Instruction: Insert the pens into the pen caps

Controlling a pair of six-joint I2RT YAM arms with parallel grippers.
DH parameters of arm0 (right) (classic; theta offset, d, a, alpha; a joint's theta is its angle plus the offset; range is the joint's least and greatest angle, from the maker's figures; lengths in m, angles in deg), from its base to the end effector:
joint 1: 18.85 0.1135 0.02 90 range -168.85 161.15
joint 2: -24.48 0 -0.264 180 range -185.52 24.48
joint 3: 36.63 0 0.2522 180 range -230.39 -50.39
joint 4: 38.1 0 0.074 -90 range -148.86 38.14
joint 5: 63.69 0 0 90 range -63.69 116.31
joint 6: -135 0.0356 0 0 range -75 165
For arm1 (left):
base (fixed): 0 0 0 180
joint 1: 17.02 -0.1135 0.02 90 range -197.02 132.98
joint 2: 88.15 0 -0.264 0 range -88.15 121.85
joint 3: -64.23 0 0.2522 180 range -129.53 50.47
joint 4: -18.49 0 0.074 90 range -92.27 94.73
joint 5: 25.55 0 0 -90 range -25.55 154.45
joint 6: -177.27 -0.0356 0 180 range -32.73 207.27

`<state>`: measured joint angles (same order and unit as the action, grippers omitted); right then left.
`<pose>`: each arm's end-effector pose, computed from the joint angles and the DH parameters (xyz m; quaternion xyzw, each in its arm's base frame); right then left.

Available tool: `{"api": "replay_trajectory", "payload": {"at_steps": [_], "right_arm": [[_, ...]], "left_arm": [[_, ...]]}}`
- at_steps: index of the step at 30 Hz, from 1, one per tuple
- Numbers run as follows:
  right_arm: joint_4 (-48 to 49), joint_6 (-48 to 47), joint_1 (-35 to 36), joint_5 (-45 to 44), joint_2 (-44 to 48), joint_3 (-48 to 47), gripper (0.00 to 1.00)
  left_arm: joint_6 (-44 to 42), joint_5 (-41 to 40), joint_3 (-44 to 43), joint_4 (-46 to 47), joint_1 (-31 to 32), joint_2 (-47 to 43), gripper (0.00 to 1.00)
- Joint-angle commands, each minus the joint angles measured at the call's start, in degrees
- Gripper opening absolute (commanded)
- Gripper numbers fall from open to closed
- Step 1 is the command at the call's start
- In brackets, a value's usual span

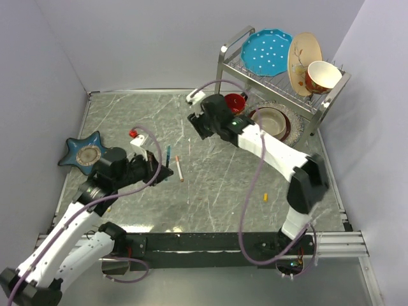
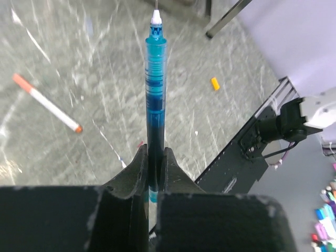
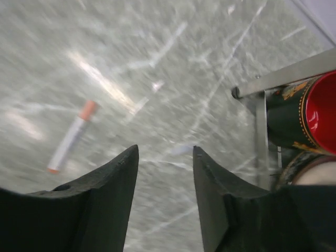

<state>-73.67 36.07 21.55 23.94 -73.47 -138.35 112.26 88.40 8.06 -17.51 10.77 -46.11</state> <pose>0.3066 0.2590 0.3338 -0.3554 0.7981 0.1145 0.4729 0.1413 -0.0908 0.3122 0.1360 0.8073 -0.3975 0.4144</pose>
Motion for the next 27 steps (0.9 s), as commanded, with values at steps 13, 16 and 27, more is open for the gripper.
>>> {"api": "replay_trajectory", "payload": {"at_steps": [13, 16, 27], "right_arm": [[-19.3, -38.7, -5.1, 10.8, -15.6, -7.8, 0.58], [-19.2, -44.2, -6.4, 13.3, -15.0, -6.6, 0.6], [-19.1, -58.9, -9.4, 18.5, -18.6, -6.4, 0.56]], "left_arm": [[-2.0, -2.9, 1.1, 2.5, 0.0, -10.9, 0.01], [-1.8, -3.6, 1.3, 2.5, 0.0, -11.6, 0.01], [-1.9, -4.8, 1.3, 2.5, 0.0, -13.0, 0.01]]}}
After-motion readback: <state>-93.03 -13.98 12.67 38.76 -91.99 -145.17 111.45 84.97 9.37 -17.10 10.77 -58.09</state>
